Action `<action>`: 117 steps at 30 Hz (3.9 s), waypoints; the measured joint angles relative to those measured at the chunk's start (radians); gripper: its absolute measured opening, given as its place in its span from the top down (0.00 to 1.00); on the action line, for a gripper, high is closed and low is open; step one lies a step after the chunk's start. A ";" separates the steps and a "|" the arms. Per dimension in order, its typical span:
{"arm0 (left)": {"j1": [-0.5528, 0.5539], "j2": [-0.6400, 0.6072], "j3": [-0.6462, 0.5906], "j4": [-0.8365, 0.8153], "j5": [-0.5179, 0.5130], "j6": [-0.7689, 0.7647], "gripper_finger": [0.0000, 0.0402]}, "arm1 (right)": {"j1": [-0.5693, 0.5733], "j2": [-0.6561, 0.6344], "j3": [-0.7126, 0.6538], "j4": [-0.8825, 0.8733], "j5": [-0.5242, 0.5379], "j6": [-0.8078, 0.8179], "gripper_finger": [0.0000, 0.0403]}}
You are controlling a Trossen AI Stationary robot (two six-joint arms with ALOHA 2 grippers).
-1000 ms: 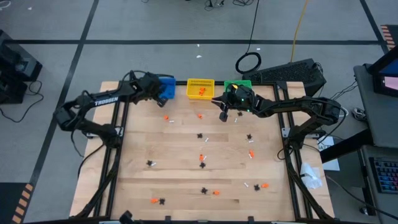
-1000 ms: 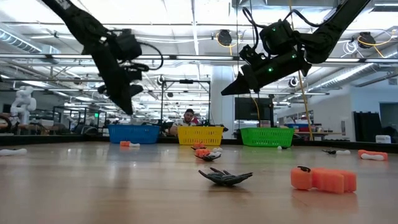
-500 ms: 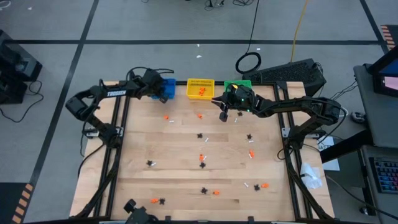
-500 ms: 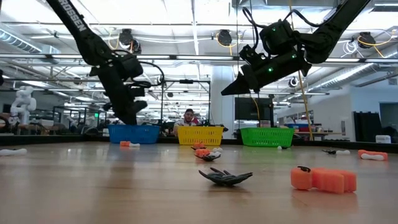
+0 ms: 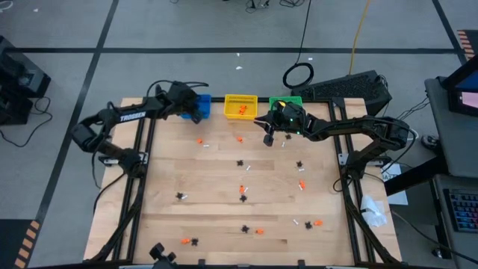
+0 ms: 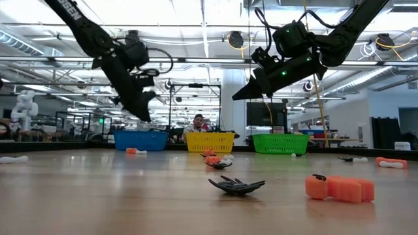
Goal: Sort Halloween decoration
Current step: Put the white bone toy into the green bin
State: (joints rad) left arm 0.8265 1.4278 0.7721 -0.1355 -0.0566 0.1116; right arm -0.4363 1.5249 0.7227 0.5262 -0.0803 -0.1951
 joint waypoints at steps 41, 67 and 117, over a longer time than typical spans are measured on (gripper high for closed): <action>-0.534 -0.190 -0.570 1.012 0.003 -0.051 0.97 | 0.365 0.012 0.002 -0.233 0.050 0.190 0.59; -0.534 -0.189 -0.570 1.006 0.006 -0.019 0.97 | 0.395 0.402 0.623 -1.031 0.000 -0.086 0.60; -0.534 -0.189 -0.570 0.972 0.006 -0.019 0.97 | 0.325 0.502 0.576 -1.002 -0.038 -0.132 0.73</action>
State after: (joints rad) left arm 0.2922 1.2385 0.2024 0.8367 -0.0505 0.0921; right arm -0.1112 2.0268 1.2984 -0.4759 -0.1180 -0.3267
